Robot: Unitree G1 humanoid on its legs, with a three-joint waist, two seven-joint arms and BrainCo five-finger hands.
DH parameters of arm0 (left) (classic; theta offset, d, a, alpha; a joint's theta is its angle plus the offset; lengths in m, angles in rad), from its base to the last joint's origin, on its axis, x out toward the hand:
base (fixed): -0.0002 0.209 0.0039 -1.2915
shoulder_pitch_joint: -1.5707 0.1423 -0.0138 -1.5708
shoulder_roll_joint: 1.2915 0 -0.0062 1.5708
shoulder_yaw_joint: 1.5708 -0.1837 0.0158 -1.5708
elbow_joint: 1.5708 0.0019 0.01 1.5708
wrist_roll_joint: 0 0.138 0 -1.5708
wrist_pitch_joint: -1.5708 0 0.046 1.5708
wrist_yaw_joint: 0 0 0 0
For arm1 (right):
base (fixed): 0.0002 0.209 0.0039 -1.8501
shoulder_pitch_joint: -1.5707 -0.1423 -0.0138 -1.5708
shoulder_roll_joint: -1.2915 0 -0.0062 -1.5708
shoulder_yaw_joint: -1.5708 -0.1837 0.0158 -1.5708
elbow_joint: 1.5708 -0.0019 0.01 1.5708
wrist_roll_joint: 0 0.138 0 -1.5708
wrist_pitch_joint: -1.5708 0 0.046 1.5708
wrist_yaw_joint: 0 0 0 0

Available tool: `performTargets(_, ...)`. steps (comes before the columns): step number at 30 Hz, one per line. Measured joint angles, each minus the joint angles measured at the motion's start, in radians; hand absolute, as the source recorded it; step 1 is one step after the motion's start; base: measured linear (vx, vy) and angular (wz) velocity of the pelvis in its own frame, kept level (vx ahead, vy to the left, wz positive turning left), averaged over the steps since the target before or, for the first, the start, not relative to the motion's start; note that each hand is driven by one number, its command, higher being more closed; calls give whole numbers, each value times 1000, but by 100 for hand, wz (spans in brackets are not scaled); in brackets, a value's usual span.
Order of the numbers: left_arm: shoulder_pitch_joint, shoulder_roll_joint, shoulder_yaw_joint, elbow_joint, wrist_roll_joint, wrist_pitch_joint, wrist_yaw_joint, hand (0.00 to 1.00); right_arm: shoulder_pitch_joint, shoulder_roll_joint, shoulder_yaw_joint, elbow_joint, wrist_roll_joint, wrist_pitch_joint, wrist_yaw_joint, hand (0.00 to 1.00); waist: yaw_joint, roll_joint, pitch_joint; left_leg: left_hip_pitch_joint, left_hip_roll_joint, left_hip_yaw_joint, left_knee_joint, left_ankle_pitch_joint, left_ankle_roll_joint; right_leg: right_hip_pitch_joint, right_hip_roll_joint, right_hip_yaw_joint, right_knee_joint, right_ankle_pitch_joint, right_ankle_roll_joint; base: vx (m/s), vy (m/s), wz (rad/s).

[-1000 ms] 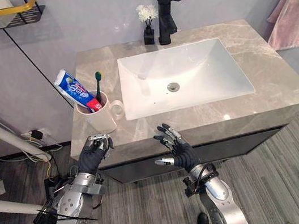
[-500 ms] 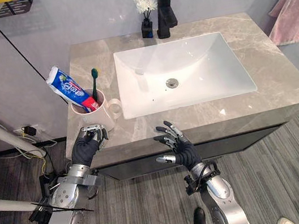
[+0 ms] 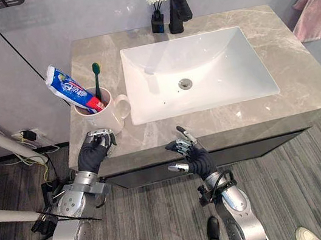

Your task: Organize washtable

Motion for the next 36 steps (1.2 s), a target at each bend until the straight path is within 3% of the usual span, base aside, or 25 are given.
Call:
performTargets(12, -73, 0, -1, 68, 3, -31, 2, 100, 8, 0, -2, 0, 0, 3, -2, 0, -1, 5, 23, 2, 0, 1, 2, 0, 0, 0, 0, 5, 0, 0, 0, -3, -1, 0)
performTargets(36, -228, 60, -4, 160, 40, -34, 44, 100, 7, -14, 1, -26, 2, 2, -3, 0, -3, 1, 51, -5, 0, 11, 5, 1, 0, -18, 1, 12, 0, 0, 0, 0, 0, -1)
